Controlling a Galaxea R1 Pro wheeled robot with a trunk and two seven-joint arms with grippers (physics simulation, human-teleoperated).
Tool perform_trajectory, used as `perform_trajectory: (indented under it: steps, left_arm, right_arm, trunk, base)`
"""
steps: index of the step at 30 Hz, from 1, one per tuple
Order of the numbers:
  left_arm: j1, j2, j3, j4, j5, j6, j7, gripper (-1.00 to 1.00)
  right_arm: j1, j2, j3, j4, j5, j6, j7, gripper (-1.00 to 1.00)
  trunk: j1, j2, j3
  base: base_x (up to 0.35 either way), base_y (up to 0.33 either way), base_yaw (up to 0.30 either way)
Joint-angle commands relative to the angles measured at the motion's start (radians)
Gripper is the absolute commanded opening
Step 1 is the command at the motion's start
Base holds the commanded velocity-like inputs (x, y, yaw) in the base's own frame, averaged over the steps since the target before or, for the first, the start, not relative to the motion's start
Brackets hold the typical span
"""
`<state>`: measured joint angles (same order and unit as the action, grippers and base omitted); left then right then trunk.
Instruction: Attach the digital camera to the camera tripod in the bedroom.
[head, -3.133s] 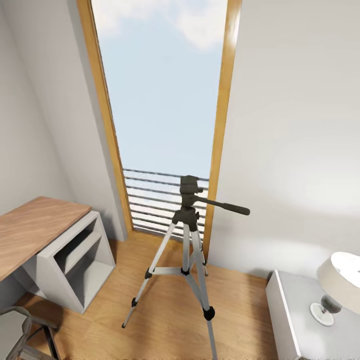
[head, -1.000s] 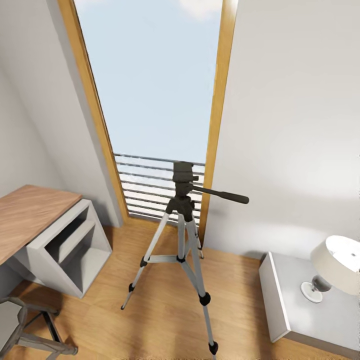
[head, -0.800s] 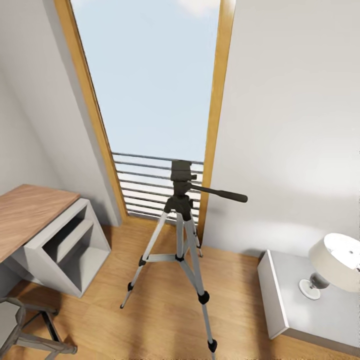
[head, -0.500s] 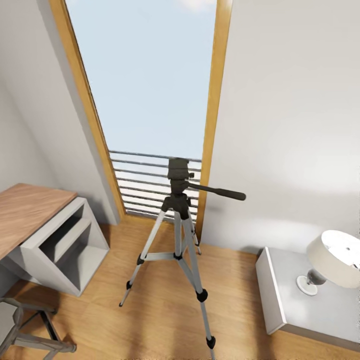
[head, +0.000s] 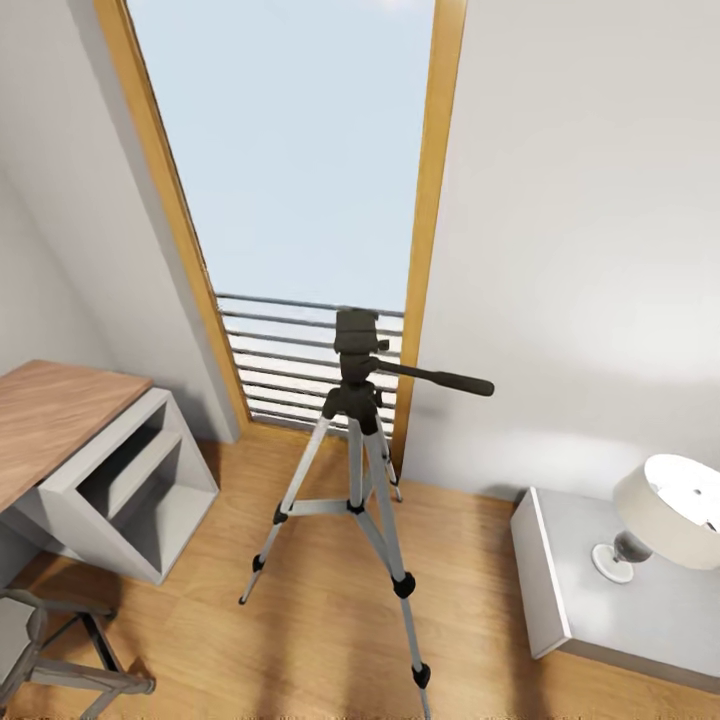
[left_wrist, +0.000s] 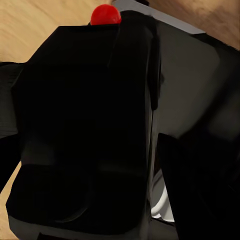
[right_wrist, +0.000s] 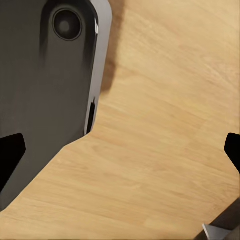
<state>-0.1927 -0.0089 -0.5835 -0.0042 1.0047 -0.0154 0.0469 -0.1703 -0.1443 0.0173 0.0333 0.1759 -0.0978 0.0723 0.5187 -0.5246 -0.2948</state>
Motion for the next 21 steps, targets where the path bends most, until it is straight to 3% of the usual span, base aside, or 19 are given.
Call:
perform_trajectory:
  steps: [1,15,21]
  left_arm:
    - [0.0,-0.001,-0.008,0.0,0.005,-0.002,0.004,-1.0]
    - [-0.001,0.003,-0.002,0.003,0.01,0.0,0.004,-1.0]
    - [-0.001,0.017,-0.003,0.005,0.01,0.0,0.005,-1.0]
  right_arm:
    - [-0.002,0.0,0.001,0.004,0.005,-0.007,0.001,1.0]
    - [-0.002,-0.001,0.001,0.004,0.004,-0.009,0.001,1.0]
    - [-0.002,-0.001,0.001,0.004,0.005,-0.01,0.001,1.0]
  trunk:
    - [0.0,-0.001,-0.003]
    - [0.0,-0.001,-0.02]
    - [0.0,-0.001,-0.02]
  base:
    - [0.0,0.0,0.0]
    - [0.0,0.0,0.0]
    - [0.0,0.0,0.0]
